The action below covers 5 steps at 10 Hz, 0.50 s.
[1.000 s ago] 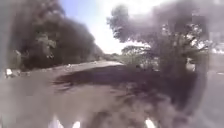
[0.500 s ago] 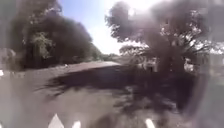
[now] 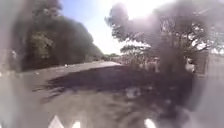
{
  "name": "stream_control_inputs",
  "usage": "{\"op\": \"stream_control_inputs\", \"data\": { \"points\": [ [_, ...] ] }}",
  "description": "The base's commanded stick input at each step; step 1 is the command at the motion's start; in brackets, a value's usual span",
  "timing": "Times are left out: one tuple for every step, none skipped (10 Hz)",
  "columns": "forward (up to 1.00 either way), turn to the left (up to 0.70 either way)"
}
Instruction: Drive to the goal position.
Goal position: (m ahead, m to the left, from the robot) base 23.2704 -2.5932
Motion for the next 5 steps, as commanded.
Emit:
{"op": "stream_control_inputs", "data": {
  "points": [
    [0.5,0.0],
    [0.5,0.0],
    [0.5,0.0],
    [0.5,0.0],
    [0.5,0.0]
  ]
}}
